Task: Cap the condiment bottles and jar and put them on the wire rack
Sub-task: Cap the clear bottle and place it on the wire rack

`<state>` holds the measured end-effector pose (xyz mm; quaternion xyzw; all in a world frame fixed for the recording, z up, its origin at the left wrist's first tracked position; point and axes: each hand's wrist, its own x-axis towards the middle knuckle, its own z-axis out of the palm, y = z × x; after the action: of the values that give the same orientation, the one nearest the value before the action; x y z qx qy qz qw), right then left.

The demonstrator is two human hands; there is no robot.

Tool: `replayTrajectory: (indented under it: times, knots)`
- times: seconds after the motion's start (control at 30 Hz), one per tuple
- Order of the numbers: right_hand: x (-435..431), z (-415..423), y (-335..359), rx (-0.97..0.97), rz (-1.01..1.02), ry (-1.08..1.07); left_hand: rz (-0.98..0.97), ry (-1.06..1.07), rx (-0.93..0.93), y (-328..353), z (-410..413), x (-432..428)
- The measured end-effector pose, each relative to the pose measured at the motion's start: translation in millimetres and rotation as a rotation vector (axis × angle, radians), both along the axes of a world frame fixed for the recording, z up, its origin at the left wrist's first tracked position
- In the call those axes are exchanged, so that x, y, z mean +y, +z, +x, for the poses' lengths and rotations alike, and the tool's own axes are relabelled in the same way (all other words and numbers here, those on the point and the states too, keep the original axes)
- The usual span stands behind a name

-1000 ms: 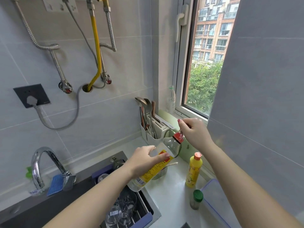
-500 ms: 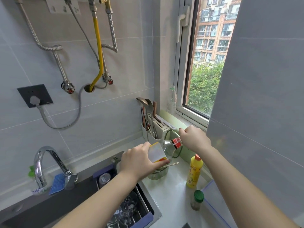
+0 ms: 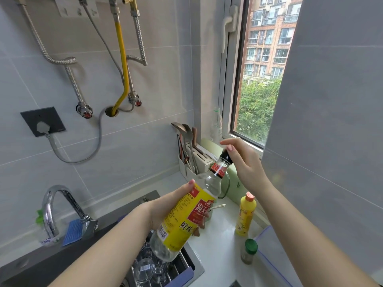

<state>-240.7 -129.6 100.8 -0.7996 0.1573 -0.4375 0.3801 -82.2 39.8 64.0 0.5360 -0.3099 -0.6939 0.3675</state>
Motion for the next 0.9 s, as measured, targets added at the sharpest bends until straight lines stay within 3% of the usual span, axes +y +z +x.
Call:
replayTrajectory:
  times: [0.2, 0.43, 0.57, 0.67, 0.77, 0.9]
  knots:
    - [4.4, 2.8, -1.1, 0.062, -0.165, 0.041, 0.059, -0.109, 0.090, 1.1, -3.8, 0.5]
    - [-5.1, 2.2, -5.0, 0.197, -0.224, -0.035, 0.027, -0.084, -0.021, -2.3, -6.3, -4.2]
    - [-10.6, 1.8, -9.1, 0.330, -0.231, -0.139, -0.085, 0.019, -0.374, 0.4, -11.8, -8.5]
    - [-12.4, 2.1, -15.3, 0.418, -0.209, -0.246, -0.239, 0.127, -0.793, 4.6, -17.5, -11.1]
    - [-14.6, 2.6, -20.7, 0.464, -0.166, -0.333, -0.270, 0.198, -1.207, 7.3, -26.2, -12.1]
    - [-16.6, 5.4, -21.2, 0.532, -0.103, -0.377, -0.287, 0.287, -1.530, 2.8, -34.4, -12.7]
